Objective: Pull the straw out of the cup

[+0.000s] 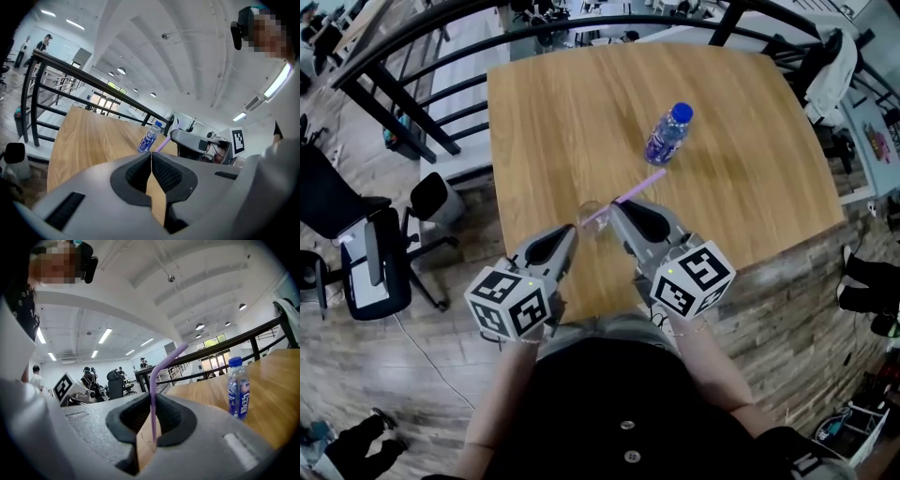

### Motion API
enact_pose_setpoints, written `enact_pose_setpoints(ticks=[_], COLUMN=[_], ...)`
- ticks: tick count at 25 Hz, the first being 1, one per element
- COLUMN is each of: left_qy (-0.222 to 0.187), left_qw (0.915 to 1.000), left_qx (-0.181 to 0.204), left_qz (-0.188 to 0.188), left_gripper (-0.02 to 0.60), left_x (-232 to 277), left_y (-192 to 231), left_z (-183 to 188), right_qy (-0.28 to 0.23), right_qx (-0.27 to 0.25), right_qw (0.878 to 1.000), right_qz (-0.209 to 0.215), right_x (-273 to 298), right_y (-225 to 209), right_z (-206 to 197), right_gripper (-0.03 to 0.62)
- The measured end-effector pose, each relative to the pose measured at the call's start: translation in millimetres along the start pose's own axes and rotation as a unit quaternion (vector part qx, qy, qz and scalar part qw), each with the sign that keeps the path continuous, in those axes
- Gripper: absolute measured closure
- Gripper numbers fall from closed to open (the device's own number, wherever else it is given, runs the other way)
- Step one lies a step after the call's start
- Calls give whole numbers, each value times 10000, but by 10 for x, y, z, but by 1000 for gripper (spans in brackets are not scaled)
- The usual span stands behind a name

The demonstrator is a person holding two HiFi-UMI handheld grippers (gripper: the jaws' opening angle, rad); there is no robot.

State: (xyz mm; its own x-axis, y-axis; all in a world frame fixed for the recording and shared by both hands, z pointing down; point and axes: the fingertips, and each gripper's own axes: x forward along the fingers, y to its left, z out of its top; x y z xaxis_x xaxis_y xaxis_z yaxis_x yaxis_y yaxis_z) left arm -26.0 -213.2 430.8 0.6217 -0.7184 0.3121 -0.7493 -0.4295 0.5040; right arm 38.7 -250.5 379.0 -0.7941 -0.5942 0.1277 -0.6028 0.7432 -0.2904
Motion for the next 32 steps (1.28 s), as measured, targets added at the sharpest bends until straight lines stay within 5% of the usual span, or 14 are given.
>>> enact_pose_setpoints(ticks=[32], left_qy=[-832], left_qw=[9928], left_qx=[588], left_qz=[-632], left_gripper=[561], left_x=[-18], left_y=[-300], left_z=[837], right_qy=[-1983], right_qx=[55], right_qw=[9797], right_qz=[-273], right_x=[-615], right_y=[160], right_z=[1314], right_gripper=[560])
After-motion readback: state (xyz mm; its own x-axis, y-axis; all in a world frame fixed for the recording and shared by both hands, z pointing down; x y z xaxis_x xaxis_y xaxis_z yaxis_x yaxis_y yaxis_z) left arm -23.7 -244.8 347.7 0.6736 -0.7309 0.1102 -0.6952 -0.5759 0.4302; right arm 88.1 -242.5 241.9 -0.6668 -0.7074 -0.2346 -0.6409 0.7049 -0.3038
